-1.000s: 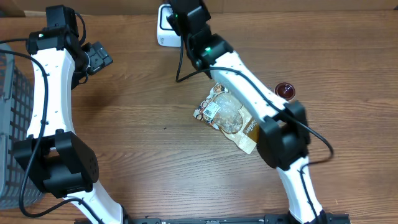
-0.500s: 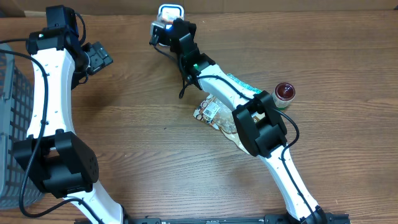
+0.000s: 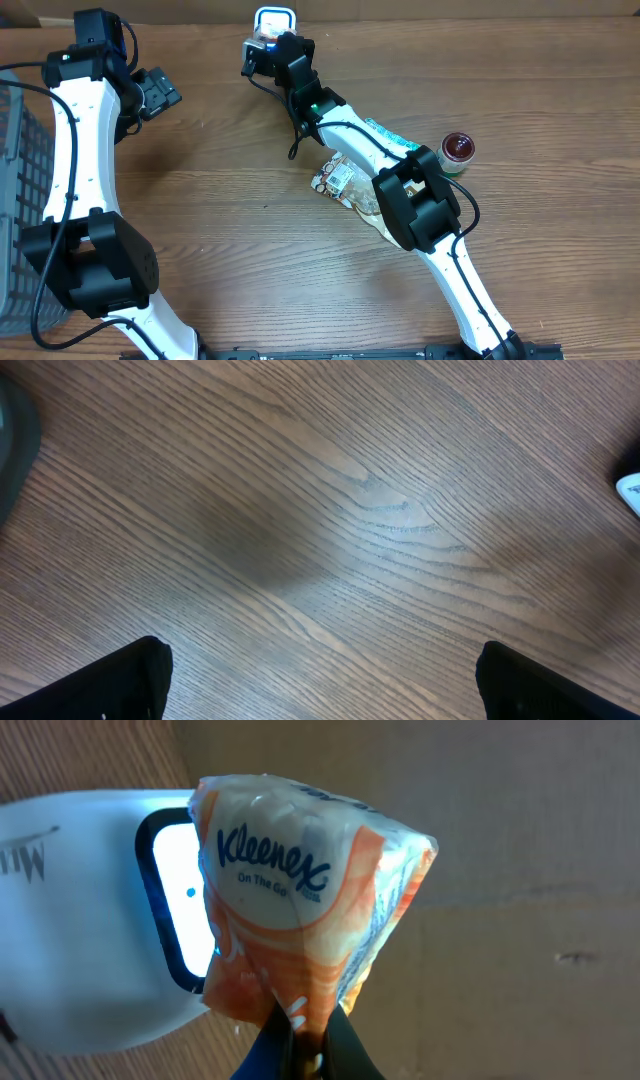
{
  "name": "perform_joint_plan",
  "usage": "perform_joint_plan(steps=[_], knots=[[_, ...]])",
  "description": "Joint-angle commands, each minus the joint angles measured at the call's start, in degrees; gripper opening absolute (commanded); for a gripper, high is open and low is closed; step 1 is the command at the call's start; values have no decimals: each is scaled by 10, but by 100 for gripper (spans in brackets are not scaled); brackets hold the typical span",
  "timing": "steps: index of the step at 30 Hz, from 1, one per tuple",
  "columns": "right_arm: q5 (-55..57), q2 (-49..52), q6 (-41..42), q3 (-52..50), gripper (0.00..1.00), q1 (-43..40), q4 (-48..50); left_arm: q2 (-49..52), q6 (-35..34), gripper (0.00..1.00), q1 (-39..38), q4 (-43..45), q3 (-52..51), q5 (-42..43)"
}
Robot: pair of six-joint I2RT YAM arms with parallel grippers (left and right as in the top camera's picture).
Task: Scan the item barcode
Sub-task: 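Raise the Kleenex pack and hold it in front of the scanner, then carry the Kleenex pack right and set it on the pile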
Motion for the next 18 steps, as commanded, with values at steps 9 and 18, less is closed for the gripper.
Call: perform_joint_plan(steps=[9,18], knots=[[-119,-193,263,5,4,4,-195,-9,6,100,-1,0,9,-3],[-242,-378,680,5,4,-21,-517,-9,6,100,-1,0,9,-3]])
